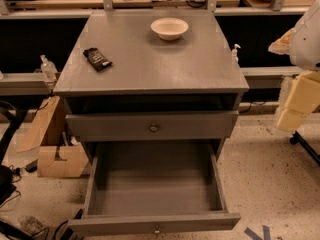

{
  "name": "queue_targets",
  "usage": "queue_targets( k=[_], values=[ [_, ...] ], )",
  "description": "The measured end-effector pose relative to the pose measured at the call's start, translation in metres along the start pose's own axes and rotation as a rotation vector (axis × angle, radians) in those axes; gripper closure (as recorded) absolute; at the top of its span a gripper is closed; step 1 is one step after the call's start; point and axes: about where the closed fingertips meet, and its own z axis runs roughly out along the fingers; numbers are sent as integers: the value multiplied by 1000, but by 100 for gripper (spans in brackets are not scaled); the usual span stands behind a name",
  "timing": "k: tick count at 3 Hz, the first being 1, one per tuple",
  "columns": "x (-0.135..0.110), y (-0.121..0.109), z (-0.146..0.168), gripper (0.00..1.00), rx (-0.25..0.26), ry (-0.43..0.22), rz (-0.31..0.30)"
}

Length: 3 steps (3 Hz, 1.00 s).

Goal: Place rxbar chocolate into middle drawer

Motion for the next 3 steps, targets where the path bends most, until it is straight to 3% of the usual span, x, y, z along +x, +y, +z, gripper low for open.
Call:
queue_targets(
  k=[1, 2, 3],
  values=[
    [0, 0, 0, 0, 0, 0, 0],
    [-22, -14, 21, 0, -15, -52, -26],
    [-54, -41, 50, 0, -17, -166, 3]
  ],
)
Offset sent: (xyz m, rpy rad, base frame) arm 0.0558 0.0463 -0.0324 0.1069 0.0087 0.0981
